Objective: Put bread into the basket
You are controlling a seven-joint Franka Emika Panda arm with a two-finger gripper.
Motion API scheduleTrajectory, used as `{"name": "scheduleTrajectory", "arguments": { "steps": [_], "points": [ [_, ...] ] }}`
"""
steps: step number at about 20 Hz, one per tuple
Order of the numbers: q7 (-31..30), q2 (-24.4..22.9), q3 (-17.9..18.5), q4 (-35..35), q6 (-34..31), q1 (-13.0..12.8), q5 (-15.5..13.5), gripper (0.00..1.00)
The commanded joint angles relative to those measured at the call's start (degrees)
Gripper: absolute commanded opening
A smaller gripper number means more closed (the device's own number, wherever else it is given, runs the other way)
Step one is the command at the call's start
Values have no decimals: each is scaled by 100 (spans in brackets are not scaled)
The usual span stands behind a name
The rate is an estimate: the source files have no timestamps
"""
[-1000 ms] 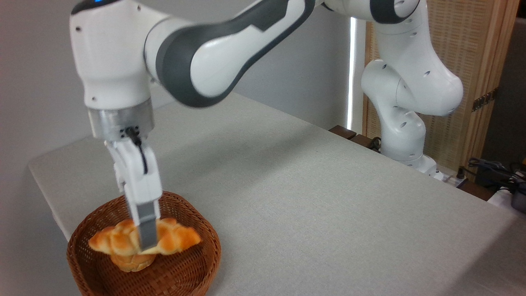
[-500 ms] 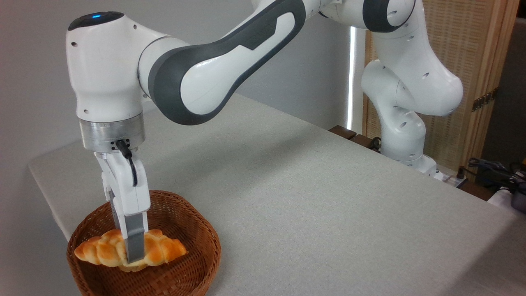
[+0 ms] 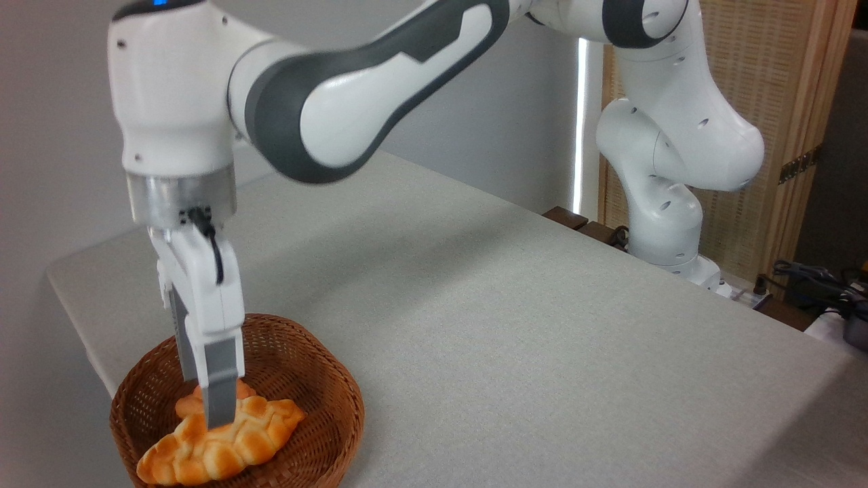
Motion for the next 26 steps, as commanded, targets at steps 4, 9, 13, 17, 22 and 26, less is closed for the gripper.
{"name": "scheduleTrajectory", "arguments": {
  "steps": [4, 9, 13, 17, 22, 26],
  "points": [
    [-94, -1463, 19, -643, -1577, 222, -391, 100],
    [-24, -2333, 36, -1452, -1674, 355, -647, 100],
    [37, -2493, 245, -1700, -1744, 119, -595, 100],
    [265, -2467, 1126, -1559, -1753, -410, -630, 100],
    [231, -2370, 1047, -1515, -1780, -410, -638, 100],
    [170, -2291, 687, -1506, -2042, -278, -603, 100]
  ]
}}
